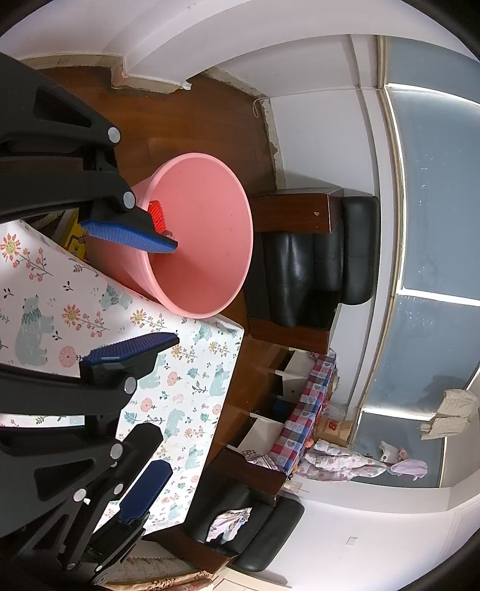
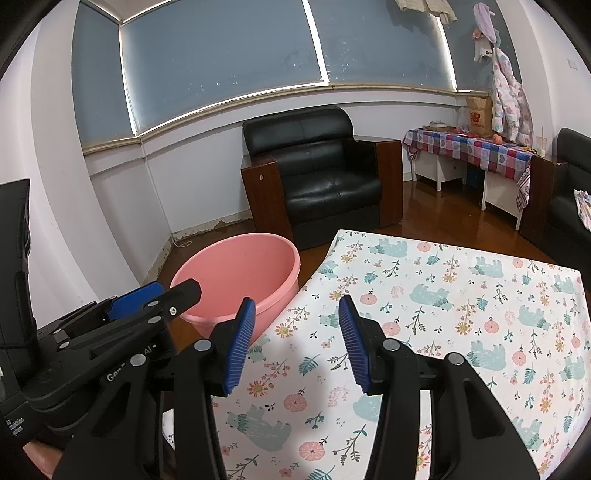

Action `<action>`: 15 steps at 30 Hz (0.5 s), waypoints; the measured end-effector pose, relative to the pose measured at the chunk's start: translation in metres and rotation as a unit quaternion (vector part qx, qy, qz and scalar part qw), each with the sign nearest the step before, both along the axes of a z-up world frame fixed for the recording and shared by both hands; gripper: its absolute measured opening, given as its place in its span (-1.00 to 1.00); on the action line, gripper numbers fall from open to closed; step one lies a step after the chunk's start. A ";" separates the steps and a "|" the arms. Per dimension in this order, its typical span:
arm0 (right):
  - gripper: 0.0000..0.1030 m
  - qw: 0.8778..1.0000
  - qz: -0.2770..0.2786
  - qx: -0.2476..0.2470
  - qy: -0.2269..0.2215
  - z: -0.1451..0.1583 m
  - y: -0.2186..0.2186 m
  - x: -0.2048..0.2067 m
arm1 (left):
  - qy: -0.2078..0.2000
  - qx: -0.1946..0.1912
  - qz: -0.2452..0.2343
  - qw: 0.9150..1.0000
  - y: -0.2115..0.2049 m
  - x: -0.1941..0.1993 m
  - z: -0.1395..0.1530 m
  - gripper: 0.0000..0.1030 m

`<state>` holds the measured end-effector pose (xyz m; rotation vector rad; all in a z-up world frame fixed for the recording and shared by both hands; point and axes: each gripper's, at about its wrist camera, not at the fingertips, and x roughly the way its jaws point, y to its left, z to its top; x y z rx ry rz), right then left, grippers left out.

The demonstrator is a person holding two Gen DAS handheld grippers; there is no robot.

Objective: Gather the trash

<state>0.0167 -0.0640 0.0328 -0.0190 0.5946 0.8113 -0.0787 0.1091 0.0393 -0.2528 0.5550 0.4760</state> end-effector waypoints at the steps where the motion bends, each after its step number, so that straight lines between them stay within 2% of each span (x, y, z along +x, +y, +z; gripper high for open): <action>1: -0.07 1.000 0.000 0.000 0.000 -0.001 -0.001 0.000 | 0.000 0.000 0.000 1.000 0.000 0.000 0.000 -0.14; 15: -0.07 1.000 0.000 -0.002 0.004 -0.004 -0.001 0.000 | 0.002 -0.001 0.000 1.000 0.001 0.002 -0.004 -0.14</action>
